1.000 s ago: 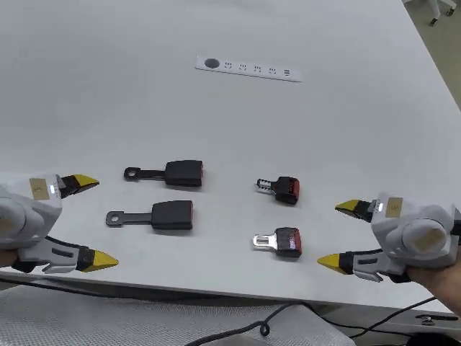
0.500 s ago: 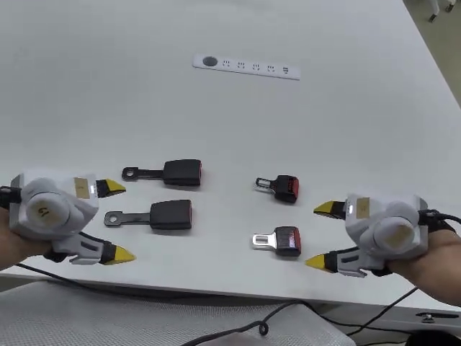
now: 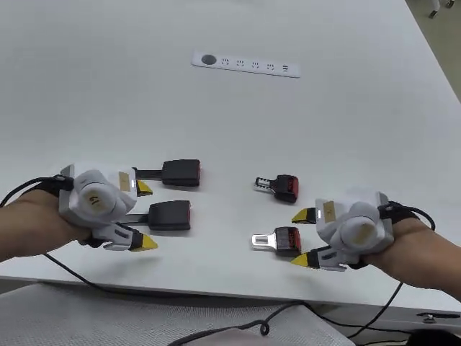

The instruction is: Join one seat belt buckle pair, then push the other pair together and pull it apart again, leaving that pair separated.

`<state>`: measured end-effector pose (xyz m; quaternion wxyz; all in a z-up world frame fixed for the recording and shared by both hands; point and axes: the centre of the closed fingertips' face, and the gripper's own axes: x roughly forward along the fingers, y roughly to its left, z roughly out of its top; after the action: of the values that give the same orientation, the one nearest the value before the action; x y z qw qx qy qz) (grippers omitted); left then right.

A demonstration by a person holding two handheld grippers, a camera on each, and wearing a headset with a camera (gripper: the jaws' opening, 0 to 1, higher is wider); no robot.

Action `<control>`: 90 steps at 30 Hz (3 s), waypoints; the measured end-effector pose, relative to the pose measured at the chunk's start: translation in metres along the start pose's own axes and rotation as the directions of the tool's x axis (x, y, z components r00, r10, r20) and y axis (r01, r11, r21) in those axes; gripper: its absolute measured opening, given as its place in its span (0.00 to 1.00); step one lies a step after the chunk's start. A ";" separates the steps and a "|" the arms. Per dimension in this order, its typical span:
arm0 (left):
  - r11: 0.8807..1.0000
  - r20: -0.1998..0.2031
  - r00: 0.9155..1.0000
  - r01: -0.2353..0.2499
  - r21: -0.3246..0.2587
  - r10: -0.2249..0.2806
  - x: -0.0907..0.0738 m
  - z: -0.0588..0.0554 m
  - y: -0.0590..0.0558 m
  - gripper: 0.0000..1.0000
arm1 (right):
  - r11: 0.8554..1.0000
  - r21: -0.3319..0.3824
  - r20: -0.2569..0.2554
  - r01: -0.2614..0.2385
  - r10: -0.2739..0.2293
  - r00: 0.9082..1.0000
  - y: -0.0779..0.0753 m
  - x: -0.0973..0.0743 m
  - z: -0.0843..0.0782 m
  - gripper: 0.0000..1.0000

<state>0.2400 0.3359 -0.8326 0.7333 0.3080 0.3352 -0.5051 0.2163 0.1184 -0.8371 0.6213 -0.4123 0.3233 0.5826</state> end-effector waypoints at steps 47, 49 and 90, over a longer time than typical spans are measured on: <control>0.992 -0.084 0.993 0.091 0.093 -0.083 0.031 -0.003 0.000 0.33 | 0.990 0.125 -0.027 -0.070 0.074 0.997 -0.008 0.025 -0.016 0.35; 0.990 -0.083 0.992 0.100 0.102 -0.092 0.031 -0.002 -0.001 0.33 | 0.989 0.128 -0.027 -0.071 0.075 0.997 -0.008 0.025 -0.016 0.35; 0.967 -0.125 0.981 0.171 0.189 -0.149 0.034 0.001 -0.003 0.33 | 0.983 0.180 0.118 -0.030 0.008 0.993 -0.025 0.075 0.075 0.35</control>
<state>0.2467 0.3165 -0.8598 0.6362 0.3790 0.3464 -0.5758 0.2432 0.2195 -0.8658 0.6686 -0.3161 0.3418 0.5799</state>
